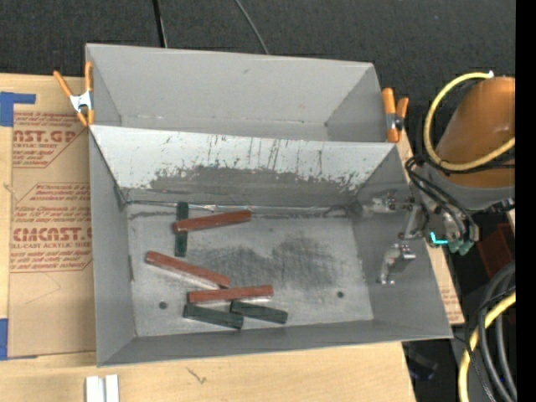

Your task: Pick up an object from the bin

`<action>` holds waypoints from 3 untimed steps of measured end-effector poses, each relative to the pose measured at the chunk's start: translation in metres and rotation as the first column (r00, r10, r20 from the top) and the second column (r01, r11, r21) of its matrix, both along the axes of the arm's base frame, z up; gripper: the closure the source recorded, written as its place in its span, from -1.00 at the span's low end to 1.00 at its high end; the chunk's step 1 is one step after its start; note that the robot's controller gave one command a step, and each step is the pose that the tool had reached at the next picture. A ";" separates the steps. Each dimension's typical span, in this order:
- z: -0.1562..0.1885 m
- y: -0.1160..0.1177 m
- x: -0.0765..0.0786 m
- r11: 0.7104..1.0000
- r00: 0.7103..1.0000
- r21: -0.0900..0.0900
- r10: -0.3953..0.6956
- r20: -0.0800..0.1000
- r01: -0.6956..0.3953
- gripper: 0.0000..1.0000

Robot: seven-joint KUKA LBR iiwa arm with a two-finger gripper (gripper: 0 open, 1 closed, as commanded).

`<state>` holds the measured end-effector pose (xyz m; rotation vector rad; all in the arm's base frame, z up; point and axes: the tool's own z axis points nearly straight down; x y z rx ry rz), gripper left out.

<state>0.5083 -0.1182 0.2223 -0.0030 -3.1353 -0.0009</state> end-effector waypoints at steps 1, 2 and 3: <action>0.004 0.001 0.002 1.000 1.000 -0.001 0.002 0.008 -0.002 -1.00; -0.052 0.020 0.010 1.000 1.000 -0.003 0.019 0.014 -0.019 -1.00; -0.064 0.050 -0.004 1.000 1.000 0.001 -0.012 0.001 0.012 -1.00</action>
Offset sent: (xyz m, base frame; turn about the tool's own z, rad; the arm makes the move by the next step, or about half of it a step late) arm 0.0214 0.0555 -0.1523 -0.0534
